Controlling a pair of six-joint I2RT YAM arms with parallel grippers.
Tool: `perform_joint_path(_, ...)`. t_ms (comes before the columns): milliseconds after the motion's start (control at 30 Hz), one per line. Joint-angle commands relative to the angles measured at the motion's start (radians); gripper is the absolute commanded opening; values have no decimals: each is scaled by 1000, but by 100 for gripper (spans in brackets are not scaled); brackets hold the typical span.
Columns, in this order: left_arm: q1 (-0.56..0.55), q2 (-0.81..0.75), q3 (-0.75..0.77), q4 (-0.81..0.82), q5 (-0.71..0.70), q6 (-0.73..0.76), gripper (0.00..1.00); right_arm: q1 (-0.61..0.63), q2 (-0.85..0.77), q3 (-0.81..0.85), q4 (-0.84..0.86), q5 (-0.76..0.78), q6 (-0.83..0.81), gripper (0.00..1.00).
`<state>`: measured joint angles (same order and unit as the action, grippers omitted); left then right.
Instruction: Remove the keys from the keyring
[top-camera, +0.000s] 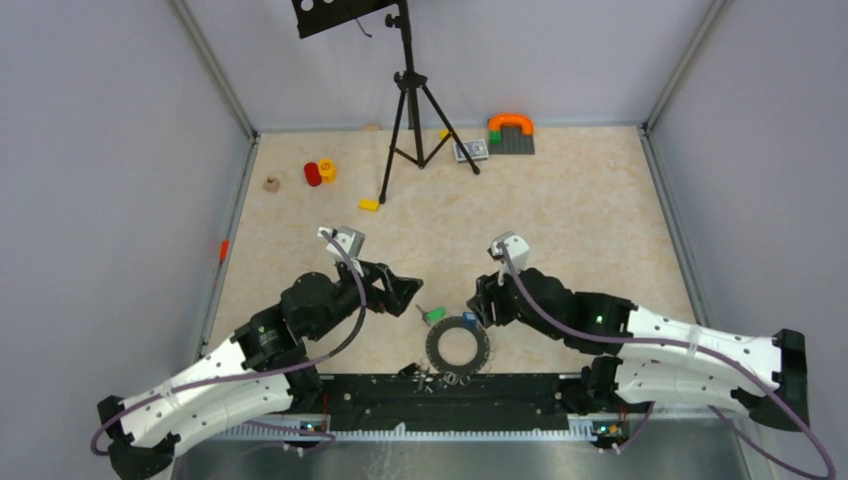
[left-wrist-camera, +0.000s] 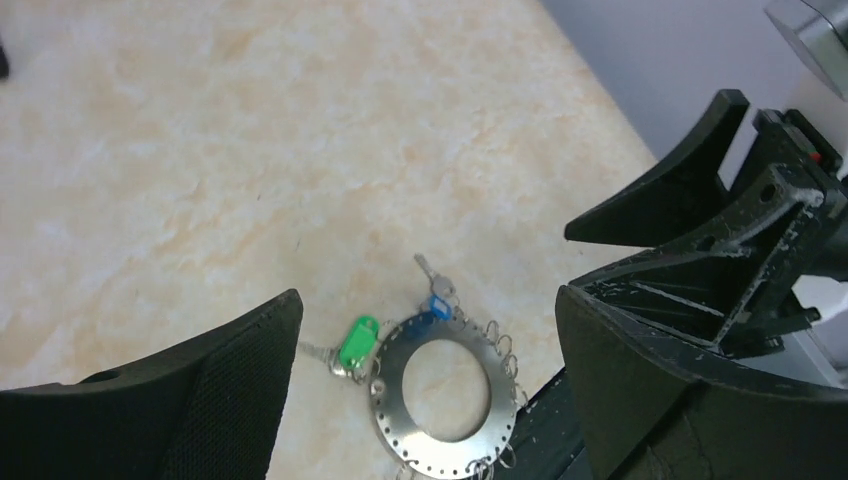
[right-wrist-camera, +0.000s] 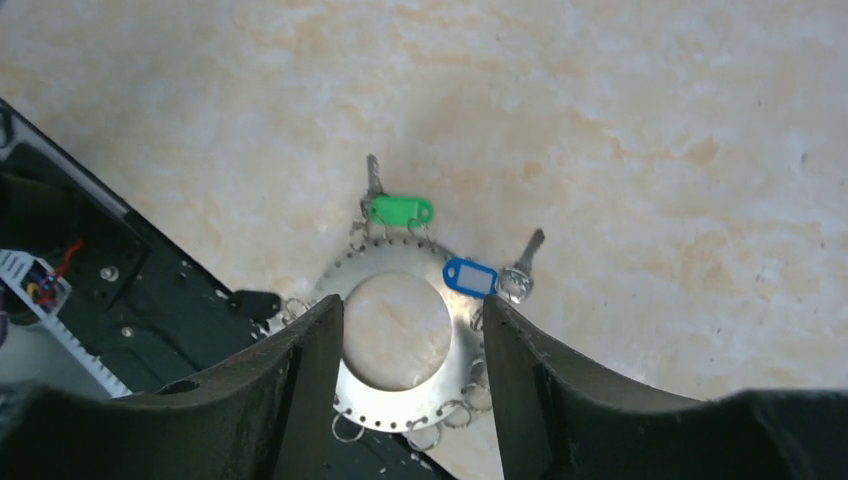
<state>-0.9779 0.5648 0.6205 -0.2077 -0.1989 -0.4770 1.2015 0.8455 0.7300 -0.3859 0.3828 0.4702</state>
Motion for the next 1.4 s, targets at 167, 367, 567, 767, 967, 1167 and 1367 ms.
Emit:
perform_joint_path(167,0,-17,-56,-221,-226,-364,99,-156,213,102,-203,-200,179,69)
perform_joint_path(367,-1,-23,-150,-137,-89,-399,88,-158,326,196,-323,-170,181,67)
perform_joint_path(567,-2,58,-226,31,148,-271,73,-158,254,153,-176,-307,35,54)
perform_joint_path(767,-3,132,-273,129,341,-175,77,-158,168,112,-114,-314,-7,51)
perform_joint_path(967,-5,119,-337,102,375,-169,73,-158,155,81,-124,-334,-19,51)
perform_joint_path(1167,-5,180,-383,190,434,-168,66,-158,123,49,-95,-339,-24,50)
perform_joint_path(1367,-5,307,-392,311,482,-129,52,-158,122,44,-91,-344,-27,50)
